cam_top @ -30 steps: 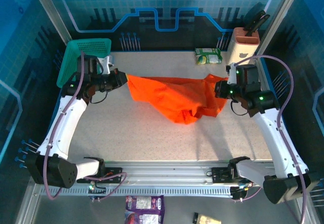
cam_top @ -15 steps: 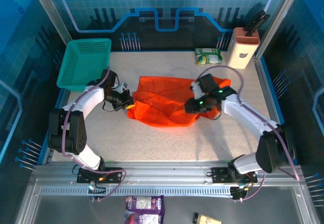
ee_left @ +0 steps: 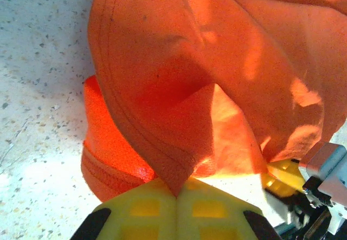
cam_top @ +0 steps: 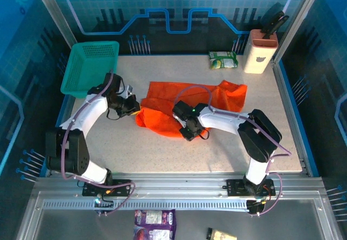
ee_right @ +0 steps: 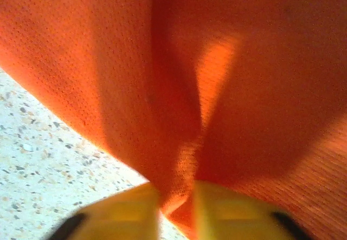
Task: Fold the inside-out t-shirt
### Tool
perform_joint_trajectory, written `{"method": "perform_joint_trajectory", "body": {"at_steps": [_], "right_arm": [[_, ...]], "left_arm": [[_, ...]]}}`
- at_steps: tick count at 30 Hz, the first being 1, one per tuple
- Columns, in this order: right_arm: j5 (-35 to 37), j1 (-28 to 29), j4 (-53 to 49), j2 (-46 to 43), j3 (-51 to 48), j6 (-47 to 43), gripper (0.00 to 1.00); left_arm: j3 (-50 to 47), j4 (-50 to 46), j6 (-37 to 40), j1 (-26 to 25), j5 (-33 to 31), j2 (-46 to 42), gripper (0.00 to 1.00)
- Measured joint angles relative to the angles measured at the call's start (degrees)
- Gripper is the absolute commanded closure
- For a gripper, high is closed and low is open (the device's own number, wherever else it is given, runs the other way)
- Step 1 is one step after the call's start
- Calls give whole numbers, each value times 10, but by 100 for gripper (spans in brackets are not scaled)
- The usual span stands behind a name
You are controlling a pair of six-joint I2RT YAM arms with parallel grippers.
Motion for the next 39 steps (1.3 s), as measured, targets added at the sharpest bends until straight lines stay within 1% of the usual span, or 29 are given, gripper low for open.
{"method": "perform_joint_trajectory", "body": {"at_steps": [3, 6, 8, 10, 11, 13, 15, 17, 22, 24, 26, 28, 31, 34, 36, 39], "right_arm": [[26, 5, -29, -38, 3, -2, 100], [26, 3, -60, -115, 7, -3, 100], [13, -7, -72, -174, 15, -5, 100], [-10, -44, -75, -230, 22, -7, 100], [-20, -73, -73, -250, 25, -7, 100], [-38, -148, -65, -270, 26, -6, 100], [-57, -213, -62, -253, 32, -7, 100], [-75, -255, -57, -202, 46, -9, 100], [-85, -304, -45, -50, 80, -8, 100], [-90, -318, -37, -15, 81, -8, 100], [-97, -328, -34, -1, 81, -6, 100], [-100, -334, -30, 1, 82, -4, 100], [-100, -338, -22, 1, 86, -1, 100], [-102, -339, -16, 1, 86, 3, 100], [-106, -339, -13, 1, 86, 4, 100], [-110, -339, -10, 1, 86, 5, 100]], "left_arm": [[0, -21, 2, 0, -9, -33, 100], [4, -49, 3, 0, -11, -69, 100], [12, -66, 6, 0, -11, -88, 100], [20, -78, 12, 0, -11, -101, 100], [21, -80, 13, 0, -11, -103, 100], [20, -82, 13, 0, -9, -103, 100], [17, -76, 13, -1, 4, -93, 100], [7, -55, 12, -7, 20, -75, 100], [-23, 13, 12, -19, 49, 7, 100], [-30, 38, 12, -22, 57, 37, 95], [-35, 61, 12, -25, 66, 58, 90], [-39, 89, 9, -26, 73, 71, 81], [-49, 122, 2, -25, 78, 72, 70], [-57, 151, 0, -26, 88, 72, 61], [-65, 167, 0, -30, 92, 72, 57], [-78, 180, -2, -44, 95, 74, 54]]}}
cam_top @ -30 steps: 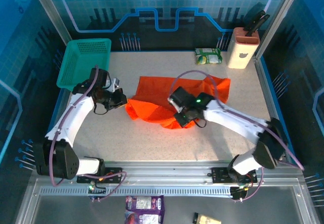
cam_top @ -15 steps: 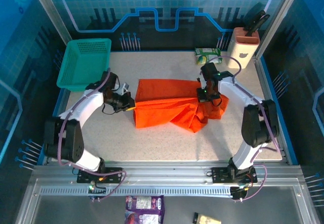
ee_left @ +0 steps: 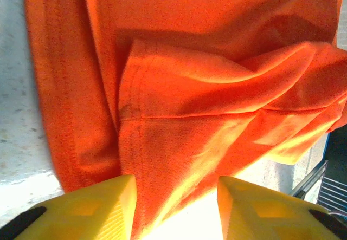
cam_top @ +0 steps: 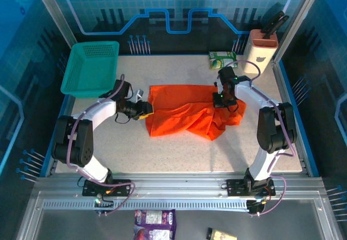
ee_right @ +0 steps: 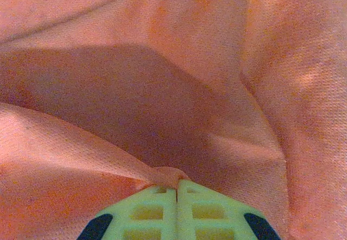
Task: Fold the inside-out t-shirt
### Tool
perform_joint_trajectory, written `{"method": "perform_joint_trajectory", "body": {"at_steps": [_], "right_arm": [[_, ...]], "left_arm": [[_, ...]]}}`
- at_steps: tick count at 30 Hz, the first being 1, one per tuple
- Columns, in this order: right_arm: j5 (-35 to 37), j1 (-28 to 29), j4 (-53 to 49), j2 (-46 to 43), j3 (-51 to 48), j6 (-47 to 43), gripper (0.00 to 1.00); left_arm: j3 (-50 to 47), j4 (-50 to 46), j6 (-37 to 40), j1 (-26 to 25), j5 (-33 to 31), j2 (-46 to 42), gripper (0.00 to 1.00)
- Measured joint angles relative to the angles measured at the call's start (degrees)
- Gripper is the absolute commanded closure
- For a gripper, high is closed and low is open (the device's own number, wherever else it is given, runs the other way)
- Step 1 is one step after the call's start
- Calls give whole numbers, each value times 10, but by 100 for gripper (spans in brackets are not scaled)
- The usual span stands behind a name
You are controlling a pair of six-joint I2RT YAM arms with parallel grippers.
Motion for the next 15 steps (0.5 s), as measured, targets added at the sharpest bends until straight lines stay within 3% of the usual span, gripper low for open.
{"method": "perform_joint_trajectory", "body": {"at_steps": [12, 15], "right_arm": [[-7, 0, 0, 0, 0, 2, 100], [-11, 0, 0, 0, 0, 5, 93]], "left_arm": [[20, 17, -17, -40, -49, 98, 50], [35, 16, -17, -41, -54, 117, 52]]}}
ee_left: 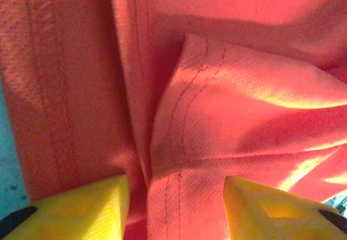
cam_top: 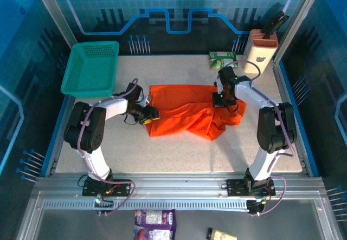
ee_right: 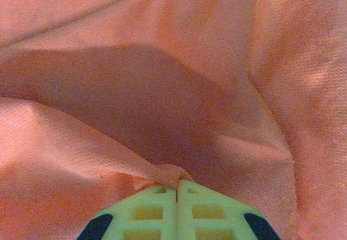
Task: Fold the inside-out t-shirt
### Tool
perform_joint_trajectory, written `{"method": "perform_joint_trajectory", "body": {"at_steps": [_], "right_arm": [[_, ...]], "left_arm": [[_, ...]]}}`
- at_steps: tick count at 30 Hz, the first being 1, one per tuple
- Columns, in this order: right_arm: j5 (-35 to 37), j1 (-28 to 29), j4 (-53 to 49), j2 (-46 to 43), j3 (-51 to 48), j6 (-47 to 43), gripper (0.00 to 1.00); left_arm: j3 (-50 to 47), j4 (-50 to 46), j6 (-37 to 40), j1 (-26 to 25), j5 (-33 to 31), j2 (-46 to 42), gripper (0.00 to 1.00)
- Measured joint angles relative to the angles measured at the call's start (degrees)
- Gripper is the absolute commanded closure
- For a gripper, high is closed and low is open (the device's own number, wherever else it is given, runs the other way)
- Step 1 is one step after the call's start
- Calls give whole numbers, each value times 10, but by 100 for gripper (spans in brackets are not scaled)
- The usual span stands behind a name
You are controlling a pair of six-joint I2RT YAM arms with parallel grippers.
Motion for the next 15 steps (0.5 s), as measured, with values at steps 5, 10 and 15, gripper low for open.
{"method": "perform_joint_trajectory", "body": {"at_steps": [5, 10, 15], "right_arm": [[-1, 3, -7, -13, 0, 10, 74], [10, 22, -28, -62, 5, 20, 67], [16, 54, -43, -98, 21, 29, 66]], "left_arm": [[1, 4, -9, -4, 18, 2, 61], [-26, 13, -25, -9, 34, -17, 68], [-55, 16, -32, -19, 42, -51, 82]]}}
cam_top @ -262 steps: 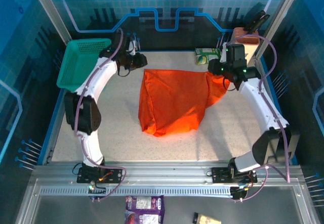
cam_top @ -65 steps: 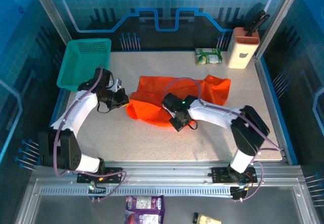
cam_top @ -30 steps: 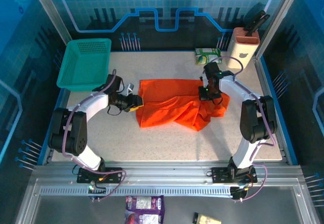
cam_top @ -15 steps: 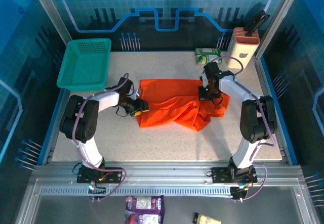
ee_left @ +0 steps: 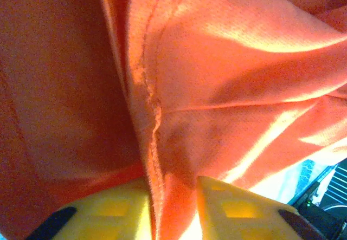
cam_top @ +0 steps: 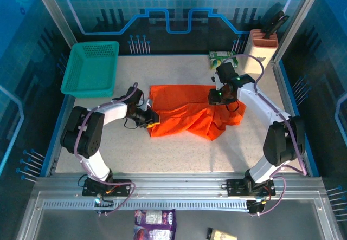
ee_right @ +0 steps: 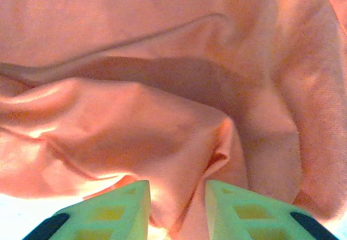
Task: Fold the inside-out t-shirt
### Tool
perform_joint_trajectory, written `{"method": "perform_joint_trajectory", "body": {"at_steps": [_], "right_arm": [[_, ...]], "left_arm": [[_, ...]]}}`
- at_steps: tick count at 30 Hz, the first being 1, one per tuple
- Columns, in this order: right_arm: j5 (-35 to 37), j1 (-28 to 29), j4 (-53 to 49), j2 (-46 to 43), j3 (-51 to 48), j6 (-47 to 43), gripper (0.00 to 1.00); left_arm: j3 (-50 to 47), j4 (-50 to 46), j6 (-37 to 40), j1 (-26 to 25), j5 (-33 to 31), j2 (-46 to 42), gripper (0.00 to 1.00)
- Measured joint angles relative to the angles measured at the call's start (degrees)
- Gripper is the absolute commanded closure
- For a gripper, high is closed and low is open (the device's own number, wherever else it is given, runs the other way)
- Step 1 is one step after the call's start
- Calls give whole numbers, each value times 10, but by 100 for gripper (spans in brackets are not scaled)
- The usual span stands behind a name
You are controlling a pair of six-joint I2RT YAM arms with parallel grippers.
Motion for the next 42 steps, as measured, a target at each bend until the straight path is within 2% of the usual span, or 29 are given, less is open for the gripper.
{"method": "perform_joint_trajectory", "body": {"at_steps": [5, 8, 13, 18, 21, 22, 24, 27, 30, 37, 42], "right_arm": [[1, 40, -9, -9, 7, 15, 66], [-6, 70, -8, -9, 7, 29, 65], [-43, 126, 17, 5, 1, 57, 56], [-69, 175, 57, 51, -27, 103, 44], [-87, 201, 87, 70, -55, 137, 40], [-94, 208, 96, 75, -63, 148, 40], [-106, 223, 120, 85, -80, 169, 39], [-120, 233, 149, 96, -104, 193, 39], [-130, 233, 176, 108, -122, 205, 41], [-136, 233, 205, 129, -139, 210, 48], [-136, 233, 216, 129, -143, 210, 50]], "left_arm": [[-16, 3, -10, -10, 0, -31, 95], [-22, 5, -13, -14, 0, -50, 96], [-59, 14, -24, -28, 4, -102, 96], [-115, 50, -57, -58, 13, -133, 93], [-146, 72, -76, -82, 15, -133, 89], [-154, 80, -81, -88, 17, -133, 87], [-170, 99, -95, -99, 20, -133, 77], [-183, 127, -115, -102, 21, -134, 67], [-184, 146, -124, -102, 16, -135, 62], [-179, 160, -144, -98, -16, -140, 57], [-157, 157, -151, -87, -37, -106, 57]]}}
